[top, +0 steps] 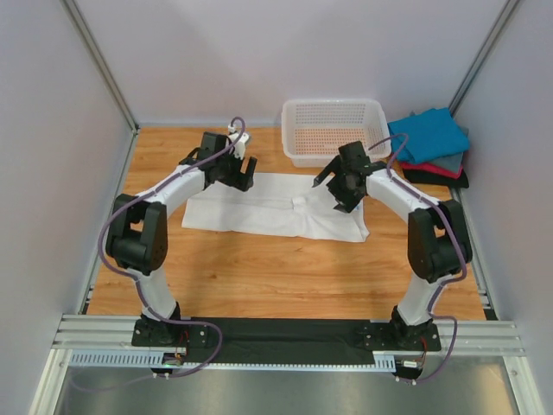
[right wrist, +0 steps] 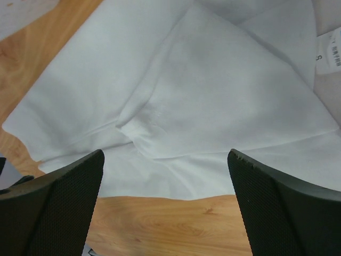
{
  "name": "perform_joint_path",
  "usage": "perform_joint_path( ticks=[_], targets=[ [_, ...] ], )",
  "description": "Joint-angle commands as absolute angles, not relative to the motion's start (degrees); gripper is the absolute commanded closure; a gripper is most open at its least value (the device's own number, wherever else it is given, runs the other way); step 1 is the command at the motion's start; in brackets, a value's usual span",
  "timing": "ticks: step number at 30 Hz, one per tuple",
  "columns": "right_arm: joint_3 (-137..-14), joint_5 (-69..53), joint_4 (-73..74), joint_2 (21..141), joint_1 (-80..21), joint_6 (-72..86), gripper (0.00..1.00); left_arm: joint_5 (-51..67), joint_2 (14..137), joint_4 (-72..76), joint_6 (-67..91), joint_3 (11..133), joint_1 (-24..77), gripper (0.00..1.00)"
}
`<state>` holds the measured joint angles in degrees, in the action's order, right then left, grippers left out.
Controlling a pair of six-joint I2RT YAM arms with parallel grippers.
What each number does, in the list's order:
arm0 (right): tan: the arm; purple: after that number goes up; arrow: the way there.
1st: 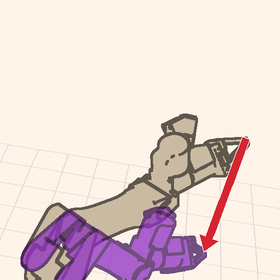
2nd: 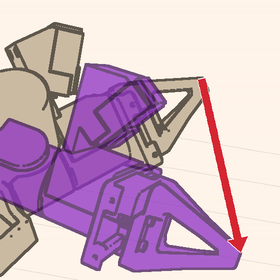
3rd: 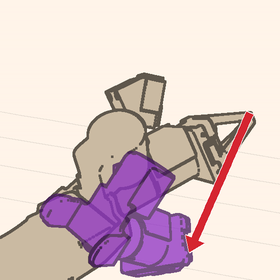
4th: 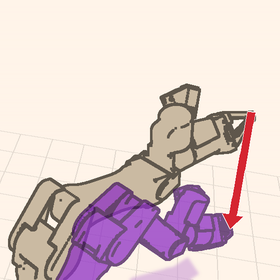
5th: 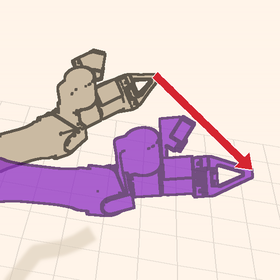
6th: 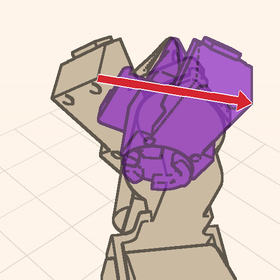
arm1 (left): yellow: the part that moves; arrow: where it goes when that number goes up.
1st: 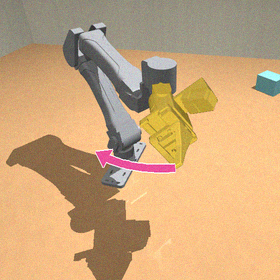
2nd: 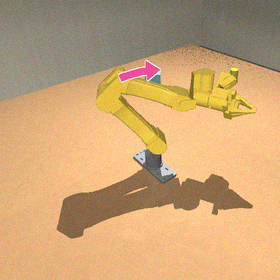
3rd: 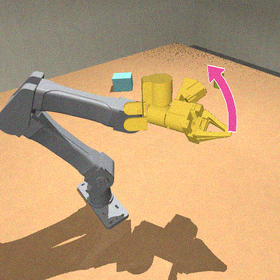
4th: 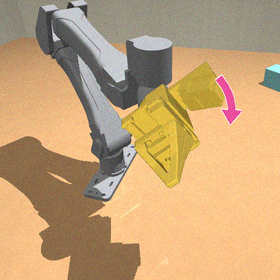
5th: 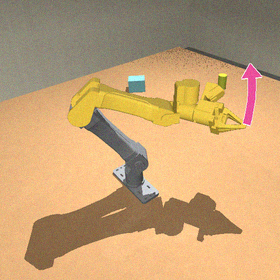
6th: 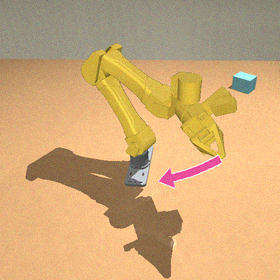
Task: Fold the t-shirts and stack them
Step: Fold the tshirt
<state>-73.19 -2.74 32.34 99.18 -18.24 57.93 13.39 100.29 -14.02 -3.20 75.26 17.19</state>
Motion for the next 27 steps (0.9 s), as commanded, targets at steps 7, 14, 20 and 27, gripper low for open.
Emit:
perform_joint_path(
  ticks=[7,14,20,27],
  targets=[
    [-82.35,-0.88,31.64,112.76,-20.65,65.83,0.0,2.47,108.9,-22.94,4.19,77.36,17.75,0.09],
    [-82.27,-0.09,30.85,116.97,-21.0,65.13,0.0,0.18,108.63,-27.42,20.26,71.9,17.75,0.1],
    [-84.2,2.64,32.43,119.88,-23.46,63.63,0.0,-10.17,107.05,-33.73,30.82,68.2,18.28,0.12],
    [-88.85,2.99,33.13,122.43,-27.15,62.14,0.0,-13.18,94.43,-38.33,44.88,51.73,18.28,0.12]
  ],
)
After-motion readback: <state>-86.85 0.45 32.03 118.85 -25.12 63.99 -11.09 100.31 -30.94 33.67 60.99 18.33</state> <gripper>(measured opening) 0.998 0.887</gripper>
